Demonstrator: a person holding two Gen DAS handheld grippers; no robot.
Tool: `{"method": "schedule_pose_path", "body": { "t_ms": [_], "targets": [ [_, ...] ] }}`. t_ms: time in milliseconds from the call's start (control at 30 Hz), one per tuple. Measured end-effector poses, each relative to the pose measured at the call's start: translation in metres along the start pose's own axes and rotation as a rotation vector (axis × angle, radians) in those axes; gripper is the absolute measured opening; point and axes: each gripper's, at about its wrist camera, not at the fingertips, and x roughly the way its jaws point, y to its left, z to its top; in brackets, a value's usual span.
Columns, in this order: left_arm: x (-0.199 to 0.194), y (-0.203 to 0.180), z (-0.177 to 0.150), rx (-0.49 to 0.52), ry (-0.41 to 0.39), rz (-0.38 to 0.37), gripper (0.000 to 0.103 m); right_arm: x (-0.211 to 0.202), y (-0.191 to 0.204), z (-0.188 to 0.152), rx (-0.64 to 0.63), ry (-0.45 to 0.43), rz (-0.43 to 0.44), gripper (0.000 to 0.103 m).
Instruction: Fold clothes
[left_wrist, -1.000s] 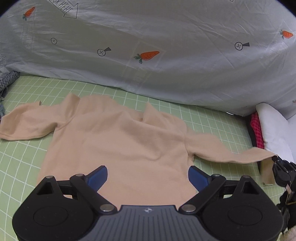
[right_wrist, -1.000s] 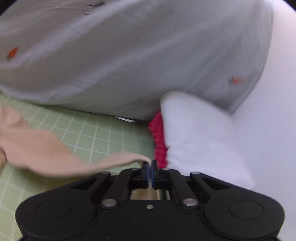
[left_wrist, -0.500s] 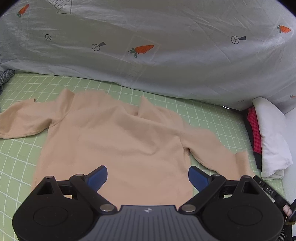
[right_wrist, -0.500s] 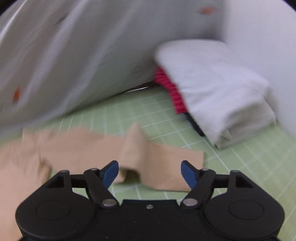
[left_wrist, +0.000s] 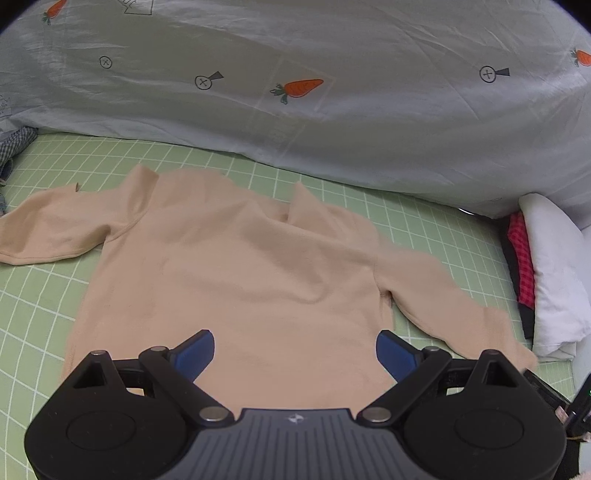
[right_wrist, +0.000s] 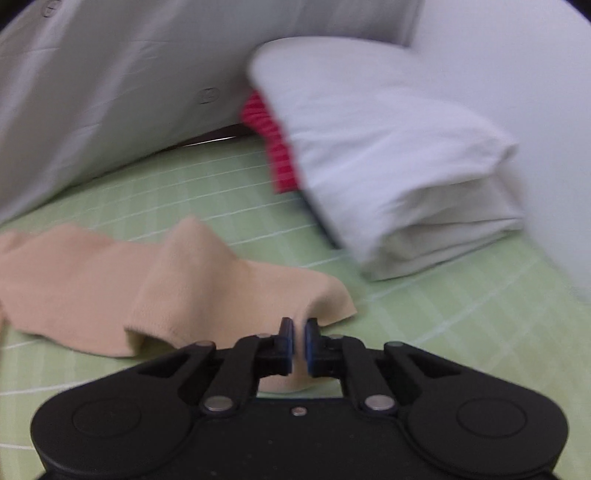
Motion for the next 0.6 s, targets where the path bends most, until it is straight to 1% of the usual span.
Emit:
{"method": "schedule_pose_path", "body": {
  "t_ms": [33,133,167,233,300,367,400,433,467,533,600],
  "targets": [
    [0.001,0.002,0.001,-0.004,-0.002,0.007,0.094,0.0,-0.006,0.0,-0.004,0.006,-0.054,0.007],
    [0.008,0.011,0.004,-0.023,0.007,0.037,0.094,0.003,-0.018,-0.003,-0.031,0.055,-0.142,0.009],
    [0.011,0.016,0.005,-0.031,0.013,0.05,0.094,0.004,-0.021,-0.003,-0.04,0.072,-0.171,0.011],
    [0.018,0.027,0.009,-0.049,0.026,0.083,0.094,-0.001,-0.019,-0.002,-0.057,0.077,-0.202,0.026],
    [0.025,0.039,0.011,-0.071,0.039,0.112,0.094,-0.007,-0.009,0.005,-0.066,0.045,-0.199,0.071],
    [0.035,0.049,0.012,-0.098,0.059,0.133,0.094,-0.013,0.01,0.017,-0.077,-0.01,-0.151,0.089],
    [0.04,0.054,0.013,-0.111,0.07,0.144,0.094,-0.014,0.022,0.023,-0.09,-0.031,-0.115,0.093],
    [0.045,0.059,0.012,-0.121,0.084,0.16,0.094,-0.011,0.036,0.03,-0.115,-0.04,-0.061,0.095],
    [0.05,0.064,0.011,-0.13,0.097,0.175,0.094,-0.009,0.051,0.037,-0.139,-0.049,-0.006,0.1],
    [0.06,0.075,0.01,-0.144,0.117,0.204,0.094,-0.004,0.079,0.05,-0.188,-0.066,0.103,0.1],
    [0.068,0.086,0.008,-0.163,0.137,0.229,0.094,0.005,0.111,0.064,-0.226,-0.064,0.226,0.1]
  ]
}}
